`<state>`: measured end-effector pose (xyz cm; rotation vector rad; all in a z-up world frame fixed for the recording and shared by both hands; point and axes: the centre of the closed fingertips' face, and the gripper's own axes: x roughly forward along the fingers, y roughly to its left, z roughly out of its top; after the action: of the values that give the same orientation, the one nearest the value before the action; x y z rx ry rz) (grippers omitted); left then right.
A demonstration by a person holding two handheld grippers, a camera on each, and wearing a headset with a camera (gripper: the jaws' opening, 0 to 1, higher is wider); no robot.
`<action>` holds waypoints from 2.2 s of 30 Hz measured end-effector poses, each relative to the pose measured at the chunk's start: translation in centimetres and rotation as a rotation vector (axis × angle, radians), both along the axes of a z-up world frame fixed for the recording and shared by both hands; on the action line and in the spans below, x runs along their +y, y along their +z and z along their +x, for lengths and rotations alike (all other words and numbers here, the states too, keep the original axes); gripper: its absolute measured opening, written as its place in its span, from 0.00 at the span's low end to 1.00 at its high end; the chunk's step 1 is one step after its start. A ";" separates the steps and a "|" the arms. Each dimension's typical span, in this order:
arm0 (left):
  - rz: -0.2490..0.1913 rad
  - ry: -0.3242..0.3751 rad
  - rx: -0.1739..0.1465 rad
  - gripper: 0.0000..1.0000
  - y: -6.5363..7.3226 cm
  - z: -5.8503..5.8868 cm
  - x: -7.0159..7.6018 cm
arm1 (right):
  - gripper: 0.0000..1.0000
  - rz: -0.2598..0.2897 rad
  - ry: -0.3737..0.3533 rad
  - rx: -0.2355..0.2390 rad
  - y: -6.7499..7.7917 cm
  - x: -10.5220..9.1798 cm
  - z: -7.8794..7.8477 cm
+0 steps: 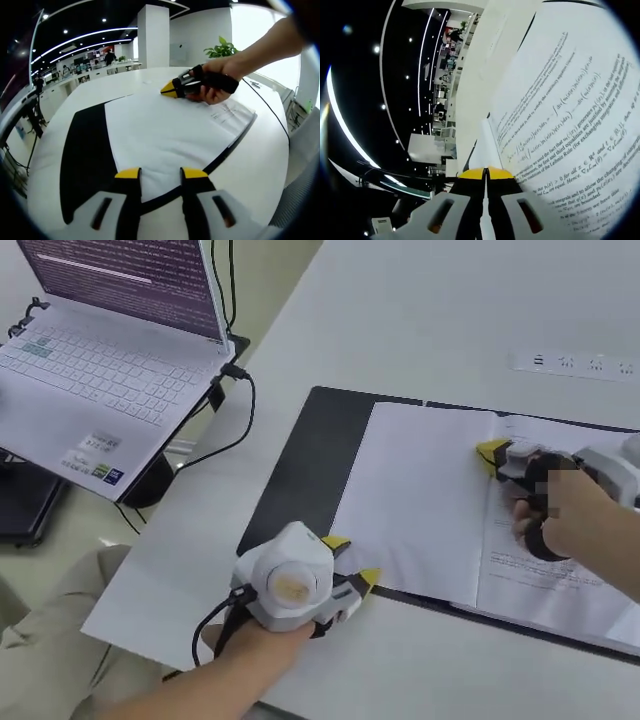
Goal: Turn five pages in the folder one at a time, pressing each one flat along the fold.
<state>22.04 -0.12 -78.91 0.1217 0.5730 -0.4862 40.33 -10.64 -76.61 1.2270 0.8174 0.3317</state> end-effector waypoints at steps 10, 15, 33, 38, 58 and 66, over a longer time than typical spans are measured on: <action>-0.002 -0.002 -0.001 0.30 0.1 0.1 -0.1 | 0.00 -0.008 -0.048 0.001 -0.2 -0.5 3.0; 0.000 -0.006 0.001 0.30 0.1 0.1 -0.2 | 0.00 0.023 -0.099 0.012 -0.2 -1.0 4.5; -0.002 -0.005 -0.002 0.30 0.0 0.1 -0.3 | 0.00 0.063 -0.137 0.008 -0.2 -1.4 6.0; -0.005 -0.004 -0.005 0.30 0.0 0.1 -0.3 | 0.00 0.060 -0.073 0.010 -0.2 -1.1 4.7; -0.009 -0.003 -0.010 0.30 -0.1 0.0 -0.2 | 0.00 0.064 0.122 0.031 0.1 0.3 -1.6; -0.007 -0.006 -0.011 0.30 -0.1 0.1 0.0 | 0.00 0.078 0.172 0.047 0.3 0.4 -4.4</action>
<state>22.12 -0.17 -78.98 0.1193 0.5604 -0.4926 35.93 -10.20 -76.31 1.2439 0.9604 0.4795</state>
